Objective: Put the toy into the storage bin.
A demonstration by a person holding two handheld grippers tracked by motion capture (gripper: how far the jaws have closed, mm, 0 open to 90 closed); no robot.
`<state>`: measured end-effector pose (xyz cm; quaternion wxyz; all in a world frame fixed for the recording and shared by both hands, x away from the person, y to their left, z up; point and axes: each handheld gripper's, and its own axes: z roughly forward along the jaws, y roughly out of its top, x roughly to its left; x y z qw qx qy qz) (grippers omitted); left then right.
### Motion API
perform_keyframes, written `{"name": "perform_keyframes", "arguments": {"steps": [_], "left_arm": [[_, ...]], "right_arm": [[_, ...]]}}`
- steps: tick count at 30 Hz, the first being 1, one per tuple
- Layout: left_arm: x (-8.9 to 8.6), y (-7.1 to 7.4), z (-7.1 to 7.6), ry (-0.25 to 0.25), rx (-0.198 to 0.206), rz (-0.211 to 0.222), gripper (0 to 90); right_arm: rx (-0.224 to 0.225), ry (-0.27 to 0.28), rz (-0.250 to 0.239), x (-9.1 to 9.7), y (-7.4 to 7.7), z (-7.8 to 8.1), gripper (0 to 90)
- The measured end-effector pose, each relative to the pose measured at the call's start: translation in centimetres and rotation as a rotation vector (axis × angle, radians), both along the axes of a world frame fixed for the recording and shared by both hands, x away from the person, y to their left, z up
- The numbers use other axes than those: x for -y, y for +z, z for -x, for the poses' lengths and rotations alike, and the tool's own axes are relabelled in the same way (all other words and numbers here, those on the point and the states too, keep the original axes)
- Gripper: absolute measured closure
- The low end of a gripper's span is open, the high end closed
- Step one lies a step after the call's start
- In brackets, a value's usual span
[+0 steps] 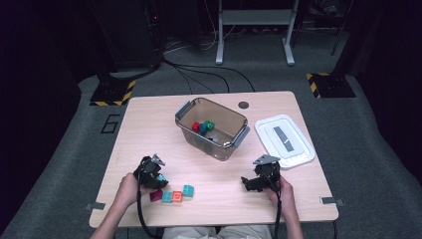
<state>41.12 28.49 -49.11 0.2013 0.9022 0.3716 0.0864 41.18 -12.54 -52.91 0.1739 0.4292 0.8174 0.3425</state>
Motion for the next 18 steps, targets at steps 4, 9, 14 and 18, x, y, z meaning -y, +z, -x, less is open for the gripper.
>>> {"name": "perform_keyframes", "arguments": {"steps": [4,9,14,18], "left_arm": [[-0.2,0.2,-0.2,0.003,0.003,0.006,58.1],[-0.5,1.3,-0.6,0.016,0.022,0.024,58.1],[-0.6,2.5,-1.0,0.024,0.042,0.037,58.1],[-0.6,3.4,-1.4,0.025,0.058,0.044,58.2]], "right_arm": [[0.001,0.002,0.001,0.0,0.0,0.0,0.0],[0.001,0.002,0.0,0.0,0.0,0.0,0.0],[0.0,0.0,0.0,0.0,0.0,0.0,0.0],[0.0,0.0,0.0,0.0,0.0,0.0,0.0]]}}
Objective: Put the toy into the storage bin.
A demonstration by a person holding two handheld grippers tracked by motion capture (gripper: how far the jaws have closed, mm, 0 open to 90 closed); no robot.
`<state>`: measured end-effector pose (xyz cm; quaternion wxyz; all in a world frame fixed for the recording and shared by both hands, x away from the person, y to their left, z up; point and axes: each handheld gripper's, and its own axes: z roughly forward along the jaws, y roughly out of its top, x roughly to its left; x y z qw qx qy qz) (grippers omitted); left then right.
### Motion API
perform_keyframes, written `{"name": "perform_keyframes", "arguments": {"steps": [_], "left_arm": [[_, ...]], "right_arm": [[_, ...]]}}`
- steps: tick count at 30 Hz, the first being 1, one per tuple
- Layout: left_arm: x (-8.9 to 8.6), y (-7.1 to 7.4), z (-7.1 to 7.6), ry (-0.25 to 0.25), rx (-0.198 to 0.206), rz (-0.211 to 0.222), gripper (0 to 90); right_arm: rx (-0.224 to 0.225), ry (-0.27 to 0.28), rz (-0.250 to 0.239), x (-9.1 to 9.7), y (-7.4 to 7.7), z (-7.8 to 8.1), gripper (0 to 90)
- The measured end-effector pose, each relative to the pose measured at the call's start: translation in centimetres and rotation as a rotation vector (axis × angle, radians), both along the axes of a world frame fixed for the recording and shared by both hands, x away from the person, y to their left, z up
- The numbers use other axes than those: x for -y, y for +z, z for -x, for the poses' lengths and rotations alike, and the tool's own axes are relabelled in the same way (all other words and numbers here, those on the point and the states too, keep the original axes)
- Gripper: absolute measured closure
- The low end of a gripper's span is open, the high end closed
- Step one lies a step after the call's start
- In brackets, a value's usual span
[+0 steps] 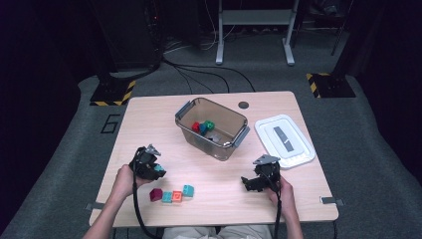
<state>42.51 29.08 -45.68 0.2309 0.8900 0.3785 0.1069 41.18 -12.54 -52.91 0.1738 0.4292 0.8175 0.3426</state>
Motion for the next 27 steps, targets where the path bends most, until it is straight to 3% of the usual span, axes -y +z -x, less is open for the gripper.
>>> {"name": "perform_keyframes", "arguments": {"steps": [27], "left_arm": [[2.3,7.4,-3.9,-0.065,0.075,-0.006,58.3]], "right_arm": [[0.0,0.0,0.0,0.0,0.0,0.0,0.0]]}}
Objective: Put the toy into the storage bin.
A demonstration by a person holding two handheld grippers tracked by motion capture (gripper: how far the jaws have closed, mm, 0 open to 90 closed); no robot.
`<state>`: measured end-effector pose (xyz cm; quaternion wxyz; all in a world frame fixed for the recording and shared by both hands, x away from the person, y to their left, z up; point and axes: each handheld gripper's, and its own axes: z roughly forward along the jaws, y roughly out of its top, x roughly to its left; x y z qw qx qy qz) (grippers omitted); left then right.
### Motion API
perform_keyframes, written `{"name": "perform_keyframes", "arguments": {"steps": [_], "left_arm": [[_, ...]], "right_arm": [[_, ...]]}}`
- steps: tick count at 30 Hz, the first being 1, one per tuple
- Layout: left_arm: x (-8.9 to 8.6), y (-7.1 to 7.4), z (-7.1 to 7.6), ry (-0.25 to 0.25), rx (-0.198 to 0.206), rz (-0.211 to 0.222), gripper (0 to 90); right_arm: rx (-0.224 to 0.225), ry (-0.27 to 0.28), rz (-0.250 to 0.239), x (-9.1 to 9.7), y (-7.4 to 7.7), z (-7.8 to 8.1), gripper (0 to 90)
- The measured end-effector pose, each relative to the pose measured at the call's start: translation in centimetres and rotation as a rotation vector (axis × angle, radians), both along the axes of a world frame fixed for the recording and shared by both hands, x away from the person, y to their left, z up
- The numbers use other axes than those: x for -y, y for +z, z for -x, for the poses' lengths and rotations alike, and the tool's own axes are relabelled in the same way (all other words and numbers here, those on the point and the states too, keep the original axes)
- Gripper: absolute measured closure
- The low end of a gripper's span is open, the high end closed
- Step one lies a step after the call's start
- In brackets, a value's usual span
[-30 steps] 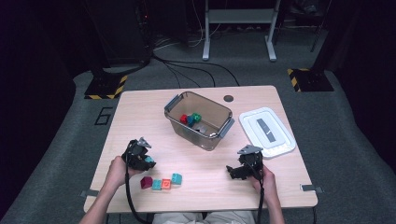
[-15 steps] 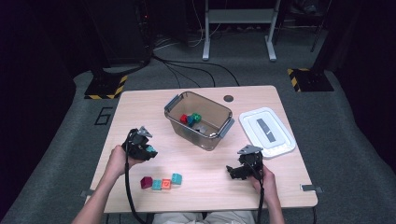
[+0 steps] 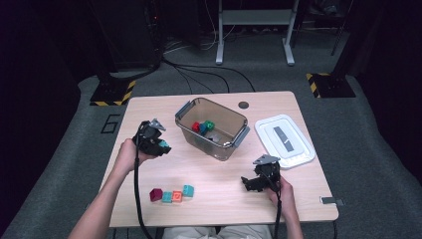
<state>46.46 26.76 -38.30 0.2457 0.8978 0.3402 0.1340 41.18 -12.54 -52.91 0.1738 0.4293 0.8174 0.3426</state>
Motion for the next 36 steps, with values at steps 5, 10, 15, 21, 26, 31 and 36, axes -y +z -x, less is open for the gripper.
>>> {"name": "perform_keyframes", "arguments": {"steps": [5,10,15,21,26,31,36], "left_arm": [[0.2,1.2,-0.6,-0.004,0.015,-0.003,58.3],[0.4,2.3,-1.5,-0.002,0.027,-0.01,58.3],[0.7,3.2,-2.2,0.002,0.033,-0.012,58.3],[1.3,4.2,-3.1,-0.001,0.046,-0.011,58.3],[2.0,4.7,-3.7,-0.006,0.051,-0.016,58.3],[2.4,5.2,-4.4,-0.004,0.051,-0.015,58.3],[2.8,5.8,-5.0,-0.009,0.06,-0.022,58.3]], "right_arm": [[0.001,0.001,0.001,0.0,0.0,0.0,0.0],[0.0,0.0,0.0,0.0,0.0,0.0,0.0],[0.0,0.001,0.0,0.0,0.0,0.0,0.0],[0.001,0.001,0.0,0.0,0.0,0.0,0.0],[0.0,0.001,0.0,0.0,0.0,0.0,0.0],[0.0,0.002,0.001,0.0,0.0,0.0,0.0],[0.0,0.0,0.002,0.0,0.0,0.0,0.0]]}}
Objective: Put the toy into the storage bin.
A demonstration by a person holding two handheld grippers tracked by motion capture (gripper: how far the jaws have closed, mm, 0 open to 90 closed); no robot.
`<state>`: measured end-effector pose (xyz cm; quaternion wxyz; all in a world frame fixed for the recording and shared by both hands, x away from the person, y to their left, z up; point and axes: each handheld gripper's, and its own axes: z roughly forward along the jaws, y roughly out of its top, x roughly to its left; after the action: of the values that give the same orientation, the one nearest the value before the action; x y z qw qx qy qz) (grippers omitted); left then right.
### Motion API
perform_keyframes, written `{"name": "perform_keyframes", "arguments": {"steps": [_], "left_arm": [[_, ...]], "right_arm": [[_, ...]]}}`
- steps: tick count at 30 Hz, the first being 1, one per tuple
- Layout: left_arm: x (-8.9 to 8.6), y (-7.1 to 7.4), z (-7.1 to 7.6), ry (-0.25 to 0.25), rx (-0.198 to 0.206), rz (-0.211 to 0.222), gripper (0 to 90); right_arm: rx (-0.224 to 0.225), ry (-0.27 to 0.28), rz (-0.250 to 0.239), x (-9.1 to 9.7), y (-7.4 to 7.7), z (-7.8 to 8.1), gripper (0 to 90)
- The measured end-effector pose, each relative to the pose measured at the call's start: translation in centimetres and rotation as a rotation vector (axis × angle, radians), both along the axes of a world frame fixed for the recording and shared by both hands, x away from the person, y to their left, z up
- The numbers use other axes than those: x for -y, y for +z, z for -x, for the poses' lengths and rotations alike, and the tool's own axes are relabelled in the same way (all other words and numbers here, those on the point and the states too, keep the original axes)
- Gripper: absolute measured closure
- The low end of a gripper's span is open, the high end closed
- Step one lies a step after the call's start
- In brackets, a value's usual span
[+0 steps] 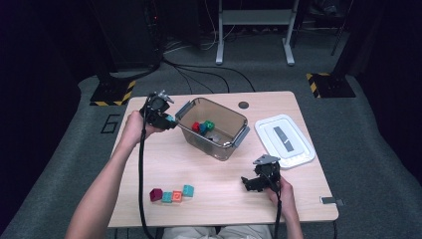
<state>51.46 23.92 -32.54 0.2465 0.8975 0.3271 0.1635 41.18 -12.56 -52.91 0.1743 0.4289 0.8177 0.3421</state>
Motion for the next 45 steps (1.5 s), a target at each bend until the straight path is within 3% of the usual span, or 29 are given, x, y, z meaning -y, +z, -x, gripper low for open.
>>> {"name": "perform_keyframes", "arguments": {"steps": [25,45], "left_arm": [[3.8,1.1,-3.1,-0.016,0.01,0.005,58.4],[7.0,-1.0,-6.5,-0.01,-0.038,0.014,58.3]], "right_arm": [[0.0,0.001,-0.001,0.0,0.0,0.0,0.0],[-0.001,-0.003,-0.003,0.0,0.0,0.0,0.0]]}}
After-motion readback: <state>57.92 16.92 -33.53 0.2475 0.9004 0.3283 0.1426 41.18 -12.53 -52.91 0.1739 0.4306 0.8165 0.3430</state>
